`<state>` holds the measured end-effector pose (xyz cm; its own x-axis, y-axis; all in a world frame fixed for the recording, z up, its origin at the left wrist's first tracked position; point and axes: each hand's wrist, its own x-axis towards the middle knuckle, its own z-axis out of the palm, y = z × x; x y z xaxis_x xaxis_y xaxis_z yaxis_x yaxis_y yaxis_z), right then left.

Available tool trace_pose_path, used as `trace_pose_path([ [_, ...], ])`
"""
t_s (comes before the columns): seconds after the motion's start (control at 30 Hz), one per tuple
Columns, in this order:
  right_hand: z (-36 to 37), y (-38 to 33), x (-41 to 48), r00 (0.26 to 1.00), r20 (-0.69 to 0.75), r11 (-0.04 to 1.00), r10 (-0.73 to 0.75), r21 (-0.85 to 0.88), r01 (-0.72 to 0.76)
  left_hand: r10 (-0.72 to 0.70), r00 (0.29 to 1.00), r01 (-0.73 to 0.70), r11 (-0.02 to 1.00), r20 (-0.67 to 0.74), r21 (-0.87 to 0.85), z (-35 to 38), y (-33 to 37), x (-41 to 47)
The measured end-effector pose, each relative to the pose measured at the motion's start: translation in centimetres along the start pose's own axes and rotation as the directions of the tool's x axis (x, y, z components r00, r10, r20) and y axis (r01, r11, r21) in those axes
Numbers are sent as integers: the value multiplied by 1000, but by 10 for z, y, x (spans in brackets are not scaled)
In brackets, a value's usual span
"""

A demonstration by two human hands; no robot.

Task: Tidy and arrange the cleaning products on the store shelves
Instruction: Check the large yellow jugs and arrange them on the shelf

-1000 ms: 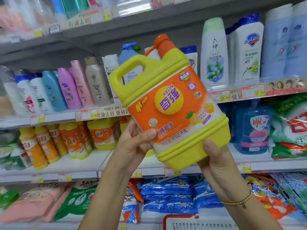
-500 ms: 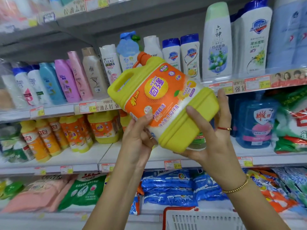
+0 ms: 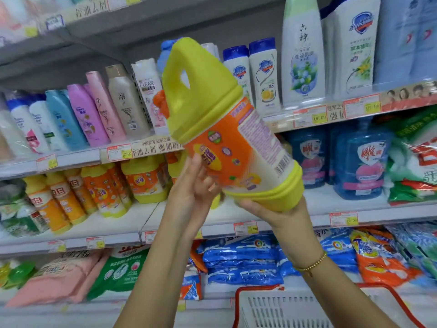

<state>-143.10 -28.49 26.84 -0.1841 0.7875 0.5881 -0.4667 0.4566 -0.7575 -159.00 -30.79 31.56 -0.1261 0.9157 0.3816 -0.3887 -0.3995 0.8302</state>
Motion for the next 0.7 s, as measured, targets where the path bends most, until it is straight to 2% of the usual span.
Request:
trace_pose_path([
  [0.13,10,13,-8,967,91,961,238,121,-248,-2,1000,1,999,16,40,-32,3,1],
  [0.2,13,16,-11,924,109,908,366,176,-380,-39,999,39,998,5,44,-43,11,-1],
  [0.27,15,16,-11,889,153,867,432,201,-456,-103,994,105,993,-34,51,-50,14,-1],
  [0.37,19,14,-12,861,211,844,462,192,-500,-194,967,202,979,-162,35,-55,15,-2],
  [0.47,22,11,-12,851,225,857,474,105,-505,-273,924,258,962,-268,-90,-57,12,-4],
  [0.57,23,9,-10,856,217,873,470,28,-486,-330,870,305,944,-367,-127,-60,10,-6],
  [0.7,23,6,-8,838,247,870,487,-55,-489,-330,881,300,944,-339,-140,-72,11,-8],
])
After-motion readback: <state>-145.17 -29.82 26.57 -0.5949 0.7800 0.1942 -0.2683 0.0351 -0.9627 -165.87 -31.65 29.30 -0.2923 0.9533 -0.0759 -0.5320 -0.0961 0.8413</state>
